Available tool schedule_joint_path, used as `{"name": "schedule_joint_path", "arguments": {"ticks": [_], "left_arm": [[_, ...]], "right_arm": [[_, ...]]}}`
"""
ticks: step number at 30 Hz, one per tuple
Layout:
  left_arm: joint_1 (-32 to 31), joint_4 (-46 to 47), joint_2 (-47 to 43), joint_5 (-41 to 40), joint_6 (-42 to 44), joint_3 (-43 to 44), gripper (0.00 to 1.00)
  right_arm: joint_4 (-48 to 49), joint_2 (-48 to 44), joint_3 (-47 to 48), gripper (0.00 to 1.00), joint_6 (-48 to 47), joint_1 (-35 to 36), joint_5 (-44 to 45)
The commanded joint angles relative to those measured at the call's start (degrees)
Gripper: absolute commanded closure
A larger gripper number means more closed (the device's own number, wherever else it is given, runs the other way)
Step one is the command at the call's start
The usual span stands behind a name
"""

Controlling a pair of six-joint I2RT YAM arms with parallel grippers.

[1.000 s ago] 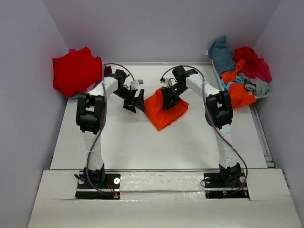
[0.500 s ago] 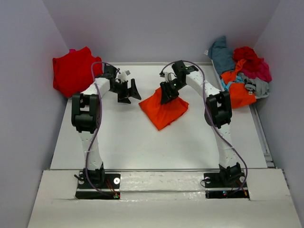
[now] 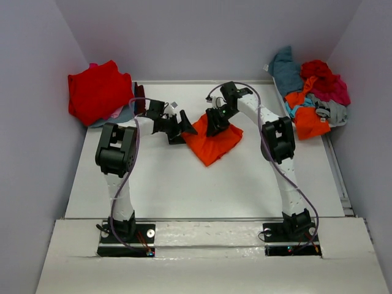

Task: Fold and stack the t-shirts
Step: Fold the tshirt

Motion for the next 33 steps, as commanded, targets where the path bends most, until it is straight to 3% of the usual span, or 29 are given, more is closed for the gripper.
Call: {"name": "schedule_joint_path", "arguments": {"ticks": [1,15,33], "left_arm": [[0.0,6.2,-2.2,0.2,-5.2,-2.1,0.01],[-2.3,13.4,-1.9,3.6,-10.6,-10.2,0.01],[-5.8,25.3,8.8,5.6,-19.4,-0.5,0.02]], "right_arm": [[2.3,3.1,5.0,0.5,2.0,-1.2,0.9],[2.7,6.7,9.9,0.49,3.0,-4.4,0.7],[2.5,0.1,5.0,0.49,2.9,-4.4,-3.3]]}}
